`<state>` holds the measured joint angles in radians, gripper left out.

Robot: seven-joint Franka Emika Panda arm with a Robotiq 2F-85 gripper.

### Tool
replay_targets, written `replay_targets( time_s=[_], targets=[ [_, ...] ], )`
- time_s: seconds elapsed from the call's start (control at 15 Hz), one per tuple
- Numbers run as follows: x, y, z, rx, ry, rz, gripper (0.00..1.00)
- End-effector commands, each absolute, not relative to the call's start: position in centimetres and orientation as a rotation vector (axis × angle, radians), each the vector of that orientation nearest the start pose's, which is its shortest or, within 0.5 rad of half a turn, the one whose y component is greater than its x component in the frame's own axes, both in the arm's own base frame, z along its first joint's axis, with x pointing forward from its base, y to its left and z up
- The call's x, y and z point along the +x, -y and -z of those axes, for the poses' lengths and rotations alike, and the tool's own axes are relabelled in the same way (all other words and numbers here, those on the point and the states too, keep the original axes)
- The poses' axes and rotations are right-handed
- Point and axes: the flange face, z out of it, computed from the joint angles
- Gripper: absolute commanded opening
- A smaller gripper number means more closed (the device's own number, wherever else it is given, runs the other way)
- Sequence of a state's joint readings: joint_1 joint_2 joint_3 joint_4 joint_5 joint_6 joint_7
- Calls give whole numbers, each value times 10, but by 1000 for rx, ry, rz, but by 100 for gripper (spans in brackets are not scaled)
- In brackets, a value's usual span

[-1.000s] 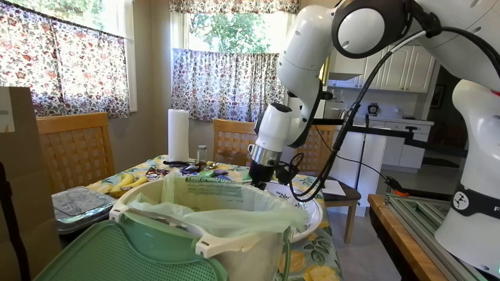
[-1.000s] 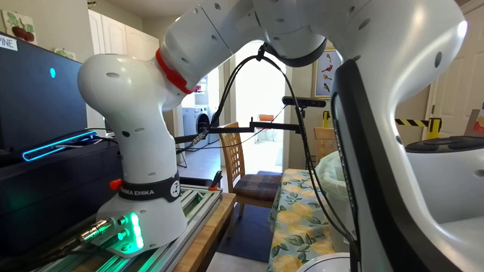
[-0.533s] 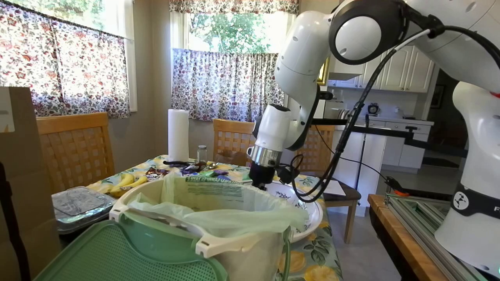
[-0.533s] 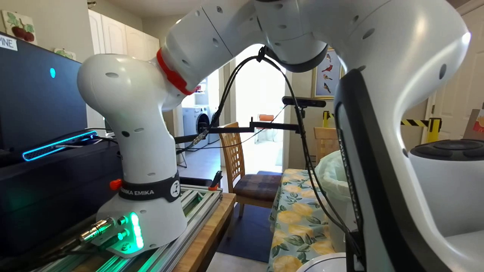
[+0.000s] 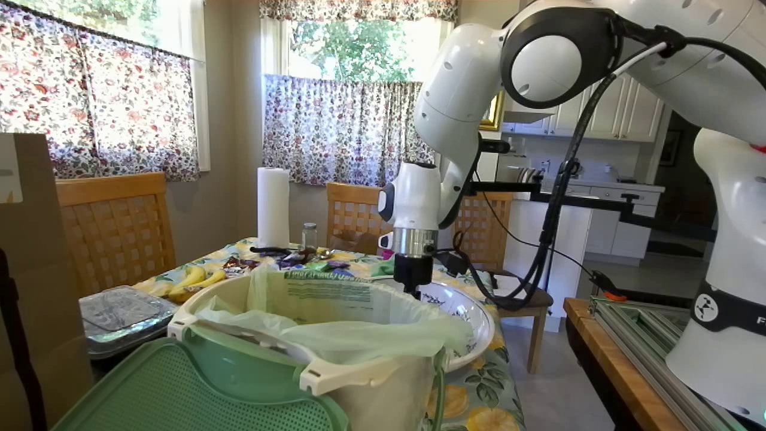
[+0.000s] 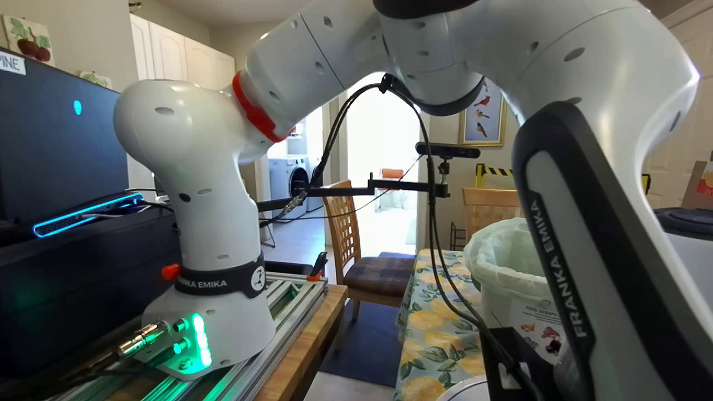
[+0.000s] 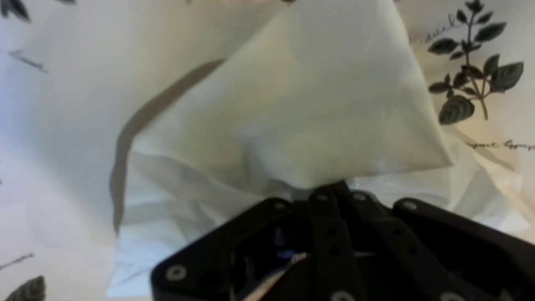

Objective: Use the white napkin to wipe the white bowl then throw it in the bin.

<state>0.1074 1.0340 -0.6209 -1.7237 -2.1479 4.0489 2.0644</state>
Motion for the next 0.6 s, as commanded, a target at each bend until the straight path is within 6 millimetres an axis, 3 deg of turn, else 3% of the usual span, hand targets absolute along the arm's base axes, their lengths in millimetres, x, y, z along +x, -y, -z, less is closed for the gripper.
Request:
replay_targets(
  time_s=[0.0, 0.27, 0.53],
  targets=[
    [465, 128, -84, -2996, 106, -235, 0],
    [456, 139, -82, -3103, 179, -400, 0],
    [459, 152, -82, -3265, 172, -425, 0]
  ],
)
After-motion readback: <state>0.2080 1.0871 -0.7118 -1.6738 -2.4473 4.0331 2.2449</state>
